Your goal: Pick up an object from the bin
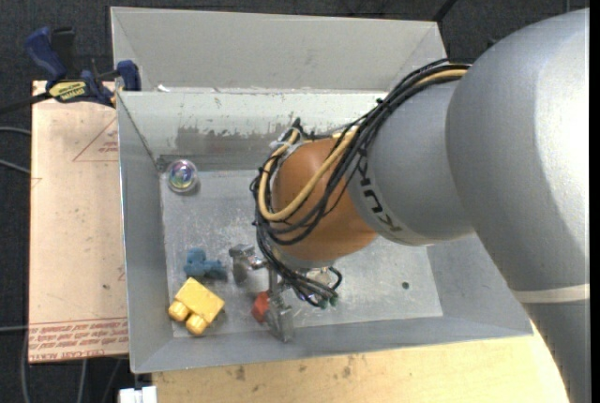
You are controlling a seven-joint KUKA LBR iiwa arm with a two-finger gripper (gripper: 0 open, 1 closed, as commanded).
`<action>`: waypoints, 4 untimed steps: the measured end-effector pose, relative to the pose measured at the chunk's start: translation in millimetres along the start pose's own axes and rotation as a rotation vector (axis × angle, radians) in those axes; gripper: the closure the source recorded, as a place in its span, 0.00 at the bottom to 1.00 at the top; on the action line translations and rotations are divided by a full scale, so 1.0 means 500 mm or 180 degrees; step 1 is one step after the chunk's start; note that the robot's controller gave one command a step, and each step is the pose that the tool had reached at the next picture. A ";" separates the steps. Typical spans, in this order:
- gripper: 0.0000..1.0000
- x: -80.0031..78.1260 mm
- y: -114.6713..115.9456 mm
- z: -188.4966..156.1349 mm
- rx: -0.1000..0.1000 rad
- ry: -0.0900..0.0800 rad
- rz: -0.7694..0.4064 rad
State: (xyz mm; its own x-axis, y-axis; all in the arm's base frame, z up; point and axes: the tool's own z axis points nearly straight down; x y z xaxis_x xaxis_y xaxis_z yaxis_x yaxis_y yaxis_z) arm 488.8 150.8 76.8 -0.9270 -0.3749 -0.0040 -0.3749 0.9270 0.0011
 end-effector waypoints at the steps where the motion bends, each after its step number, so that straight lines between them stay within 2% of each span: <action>1: 0.00 -0.115 0.079 -0.150 -0.0006 -0.0029 0.0101; 2: 0.00 -0.139 0.075 0.019 -0.0001 0.0015 -0.0149; 3: 0.00 -0.097 0.184 0.007 -0.0004 0.0015 -0.0500; 4: 1.00 -0.100 0.180 0.005 -0.0004 0.0006 -0.0481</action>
Offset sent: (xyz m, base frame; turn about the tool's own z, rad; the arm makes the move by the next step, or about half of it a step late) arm 0.0353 0.0533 0.0705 0.0368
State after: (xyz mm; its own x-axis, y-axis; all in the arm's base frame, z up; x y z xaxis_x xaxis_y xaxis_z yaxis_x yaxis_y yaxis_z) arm 501.4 252.8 74.5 -0.8600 -0.5103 -0.0023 -0.5103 0.8600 0.0019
